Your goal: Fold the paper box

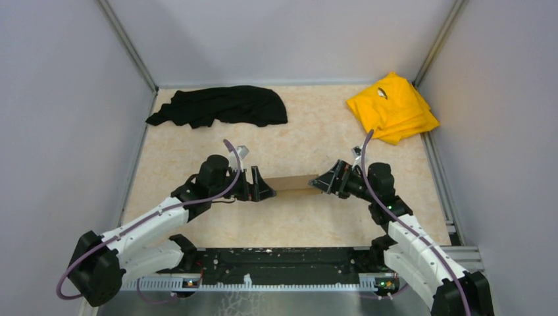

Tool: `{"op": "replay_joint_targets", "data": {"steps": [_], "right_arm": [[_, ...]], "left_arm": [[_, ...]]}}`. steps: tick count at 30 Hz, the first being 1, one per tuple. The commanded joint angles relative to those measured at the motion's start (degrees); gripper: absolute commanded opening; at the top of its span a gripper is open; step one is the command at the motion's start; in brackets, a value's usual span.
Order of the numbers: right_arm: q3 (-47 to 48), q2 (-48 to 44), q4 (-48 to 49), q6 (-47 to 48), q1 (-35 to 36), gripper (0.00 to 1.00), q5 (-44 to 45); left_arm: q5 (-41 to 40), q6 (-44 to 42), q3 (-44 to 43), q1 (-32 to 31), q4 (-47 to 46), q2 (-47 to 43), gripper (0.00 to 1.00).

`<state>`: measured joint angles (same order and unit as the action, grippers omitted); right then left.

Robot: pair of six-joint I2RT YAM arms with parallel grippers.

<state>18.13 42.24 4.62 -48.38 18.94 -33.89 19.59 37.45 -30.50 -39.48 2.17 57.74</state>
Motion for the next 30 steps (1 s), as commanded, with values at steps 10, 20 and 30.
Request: {"op": "replay_joint_targets", "data": {"steps": [10,20,30], "right_arm": [[4.8,0.4,6.3,-5.5,0.9,0.99,-7.3],[6.4,1.0,6.1,-6.4,0.9,0.99,-7.4],[7.9,4.8,6.8,-5.3,1.0,0.99,-7.3]], "left_arm": [[3.8,0.1,-7.4,-0.9,-4.0,-0.3,0.99],[4.1,1.1,-7.5,-0.5,-3.2,-0.8,0.99],[4.4,1.5,-6.7,1.1,-2.7,-0.3,0.99]]}}
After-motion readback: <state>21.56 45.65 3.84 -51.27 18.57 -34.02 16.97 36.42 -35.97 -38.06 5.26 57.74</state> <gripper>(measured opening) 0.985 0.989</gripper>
